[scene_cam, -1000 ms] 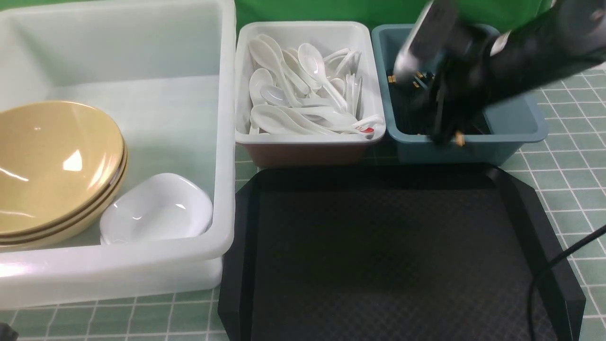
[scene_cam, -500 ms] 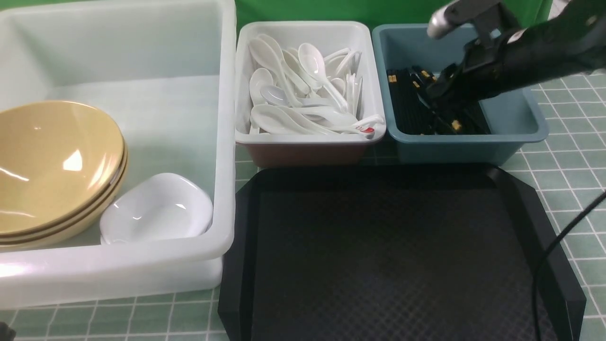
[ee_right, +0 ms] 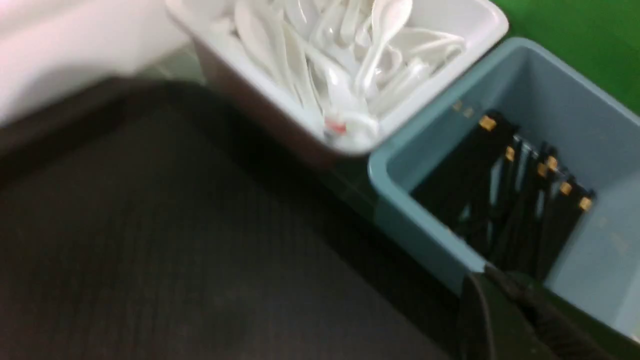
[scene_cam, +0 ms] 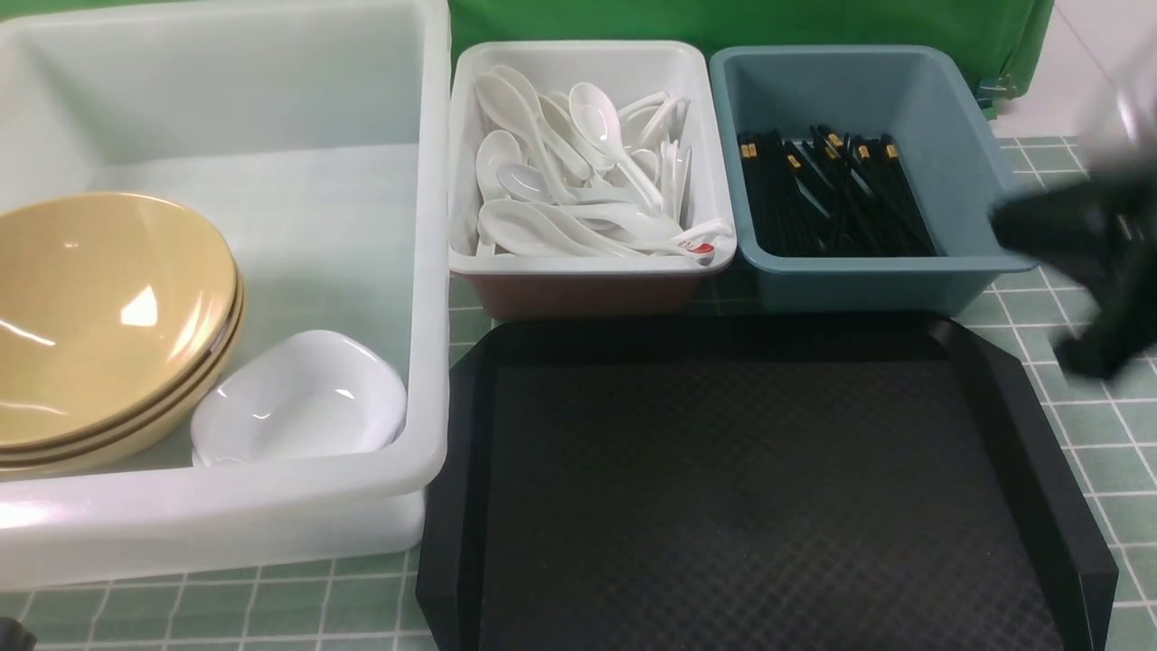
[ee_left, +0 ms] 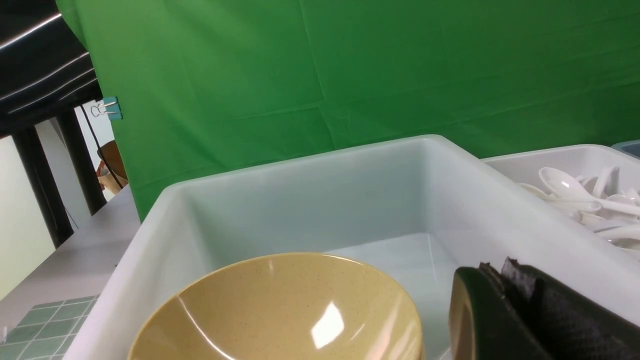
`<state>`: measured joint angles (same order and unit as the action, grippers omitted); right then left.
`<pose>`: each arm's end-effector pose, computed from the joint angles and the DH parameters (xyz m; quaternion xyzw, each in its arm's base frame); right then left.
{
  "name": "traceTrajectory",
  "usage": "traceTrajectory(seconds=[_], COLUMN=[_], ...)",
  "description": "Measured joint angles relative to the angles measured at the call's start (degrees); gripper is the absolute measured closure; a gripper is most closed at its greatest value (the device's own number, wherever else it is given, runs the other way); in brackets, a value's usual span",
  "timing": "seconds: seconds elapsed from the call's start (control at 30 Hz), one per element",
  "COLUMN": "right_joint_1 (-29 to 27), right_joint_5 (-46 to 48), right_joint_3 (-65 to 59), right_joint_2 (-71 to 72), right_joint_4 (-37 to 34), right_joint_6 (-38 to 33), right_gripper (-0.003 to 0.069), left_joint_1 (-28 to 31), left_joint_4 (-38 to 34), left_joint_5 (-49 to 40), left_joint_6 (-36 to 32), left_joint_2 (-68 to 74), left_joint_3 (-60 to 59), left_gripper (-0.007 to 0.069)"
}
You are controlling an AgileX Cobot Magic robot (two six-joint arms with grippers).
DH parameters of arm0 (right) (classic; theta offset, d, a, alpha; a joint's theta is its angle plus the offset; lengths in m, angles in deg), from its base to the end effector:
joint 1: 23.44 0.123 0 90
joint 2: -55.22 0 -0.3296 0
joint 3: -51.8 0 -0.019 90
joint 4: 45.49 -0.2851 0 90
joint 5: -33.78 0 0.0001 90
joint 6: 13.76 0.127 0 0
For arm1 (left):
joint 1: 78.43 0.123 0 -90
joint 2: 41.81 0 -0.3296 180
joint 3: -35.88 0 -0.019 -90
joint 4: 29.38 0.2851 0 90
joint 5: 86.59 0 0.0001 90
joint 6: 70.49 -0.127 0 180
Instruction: On blue table put chopsticks spoon bowls plates into blue grey white boxes.
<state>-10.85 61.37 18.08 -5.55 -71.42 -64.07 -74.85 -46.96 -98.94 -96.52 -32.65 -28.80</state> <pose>0.2216 0.0759 0.3456 -0.3394 0.7919 0.0246 0.5070 0.0699 -0.0039 0.2826 0.0548 0.6775 0.0574 0.7312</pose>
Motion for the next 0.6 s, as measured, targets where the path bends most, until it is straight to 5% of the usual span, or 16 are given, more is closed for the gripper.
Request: traceTrajectory(seconds=[0.27,0.6], right_joint_1=[0.0,-0.19], right_joint_5=[-7.02,-14.03], right_joint_3=[-25.63,-39.37], right_joint_2=[20.53,28.99], right_joint_4=[-0.81,-1.25], right_joint_6=[-0.22,5.3], right_gripper=[0.0617,0.0613], left_joint_1=[0.0,0.0], left_joint_4=[0.0,0.0], left_joint_5=[0.0,-0.05], left_joint_6=[-0.1,-0.1], left_joint_2=[0.0,0.0], left_joint_3=[0.0,0.0], left_gripper=[0.062,0.062])
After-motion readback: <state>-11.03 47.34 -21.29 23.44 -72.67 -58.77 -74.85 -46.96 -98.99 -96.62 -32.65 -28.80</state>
